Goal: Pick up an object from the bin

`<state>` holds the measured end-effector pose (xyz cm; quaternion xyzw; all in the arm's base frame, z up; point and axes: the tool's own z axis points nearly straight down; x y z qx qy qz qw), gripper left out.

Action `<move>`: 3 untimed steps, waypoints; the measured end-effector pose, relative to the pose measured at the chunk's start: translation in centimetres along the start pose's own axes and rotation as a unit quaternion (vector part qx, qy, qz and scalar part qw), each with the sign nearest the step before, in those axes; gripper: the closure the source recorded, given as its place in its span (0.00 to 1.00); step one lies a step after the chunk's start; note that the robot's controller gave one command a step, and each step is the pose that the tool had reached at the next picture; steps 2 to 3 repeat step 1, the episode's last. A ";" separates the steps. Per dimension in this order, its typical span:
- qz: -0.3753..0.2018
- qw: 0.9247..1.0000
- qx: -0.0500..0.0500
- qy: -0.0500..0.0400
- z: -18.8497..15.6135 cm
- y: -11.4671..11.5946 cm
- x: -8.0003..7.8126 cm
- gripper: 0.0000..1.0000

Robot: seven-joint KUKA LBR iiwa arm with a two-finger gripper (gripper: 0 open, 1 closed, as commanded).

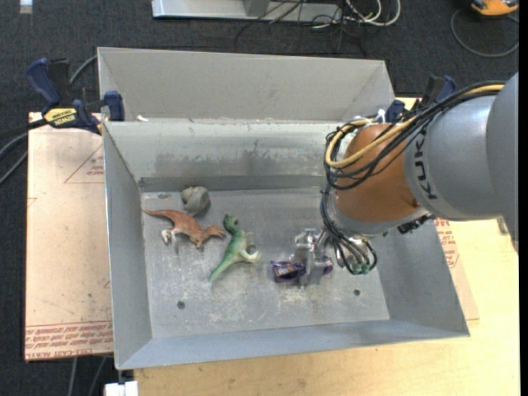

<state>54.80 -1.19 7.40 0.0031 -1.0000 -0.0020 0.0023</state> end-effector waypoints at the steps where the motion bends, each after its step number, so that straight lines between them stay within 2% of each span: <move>1: 0.000 1.000 0.000 -0.002 -0.8 0.0 -0.1 1.00; 3: 0.000 1.000 0.000 -0.002 -0.8 0.0 -0.1 1.00</move>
Offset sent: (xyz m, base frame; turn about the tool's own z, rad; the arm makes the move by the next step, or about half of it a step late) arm 0.0000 -0.0001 0.0790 0.0000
